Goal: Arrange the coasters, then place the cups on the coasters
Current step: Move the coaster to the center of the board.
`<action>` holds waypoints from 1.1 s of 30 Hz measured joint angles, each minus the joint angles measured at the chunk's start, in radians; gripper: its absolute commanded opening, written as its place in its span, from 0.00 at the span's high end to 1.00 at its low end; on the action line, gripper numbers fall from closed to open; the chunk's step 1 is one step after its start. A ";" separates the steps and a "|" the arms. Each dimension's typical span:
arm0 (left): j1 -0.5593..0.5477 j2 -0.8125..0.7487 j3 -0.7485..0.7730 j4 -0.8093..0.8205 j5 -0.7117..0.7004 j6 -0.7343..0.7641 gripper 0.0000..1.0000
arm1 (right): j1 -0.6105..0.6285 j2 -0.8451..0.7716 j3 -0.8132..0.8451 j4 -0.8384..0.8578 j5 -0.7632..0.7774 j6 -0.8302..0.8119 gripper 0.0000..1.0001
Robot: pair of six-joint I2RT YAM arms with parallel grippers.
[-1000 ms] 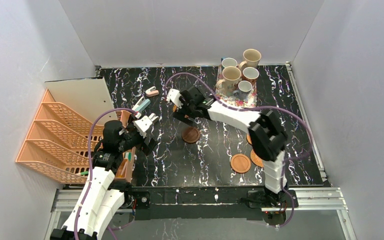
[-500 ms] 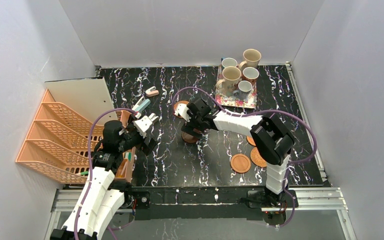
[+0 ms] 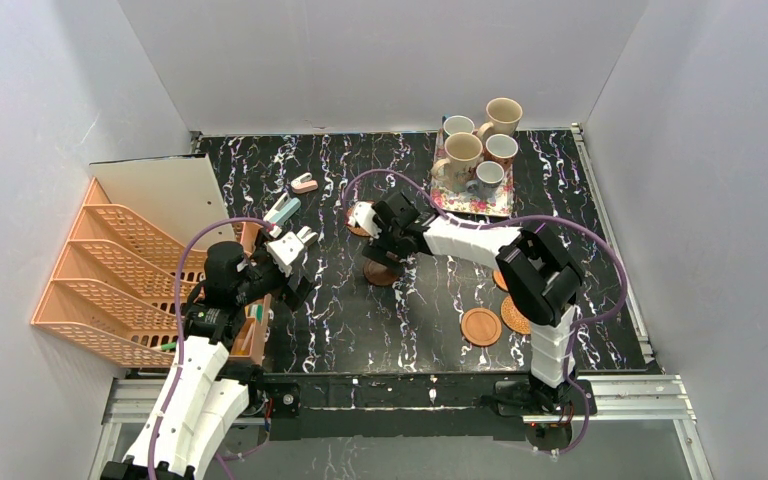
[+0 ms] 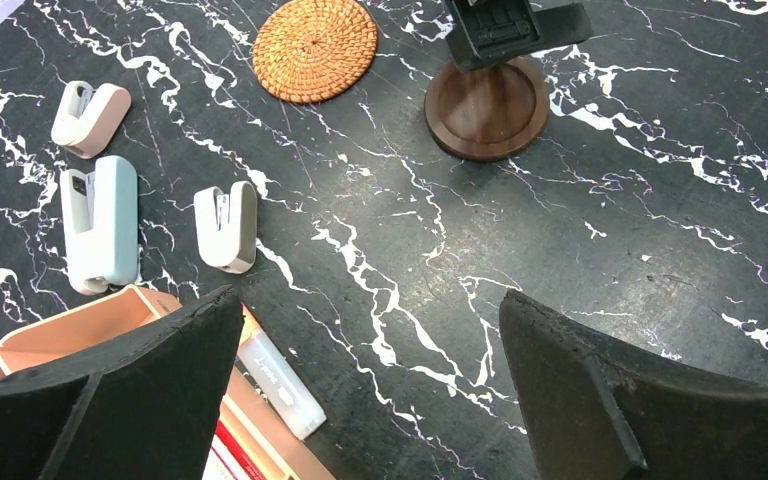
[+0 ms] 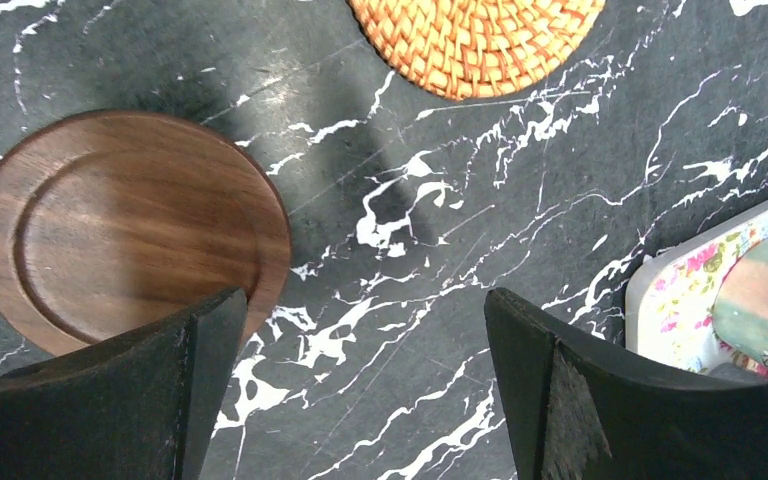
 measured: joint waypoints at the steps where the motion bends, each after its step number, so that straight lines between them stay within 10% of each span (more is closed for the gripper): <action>1: 0.000 0.000 0.000 0.000 0.000 0.000 0.02 | -0.005 0.000 0.000 -0.001 0.000 -0.001 0.02; 15: 0.000 0.006 0.000 0.000 0.000 0.000 0.02 | -0.157 -0.047 0.019 -0.193 0.001 -0.023 0.02; 33: 0.000 0.009 0.000 0.000 0.004 0.000 0.02 | -0.300 -0.762 -0.538 -0.354 -0.041 -0.233 0.02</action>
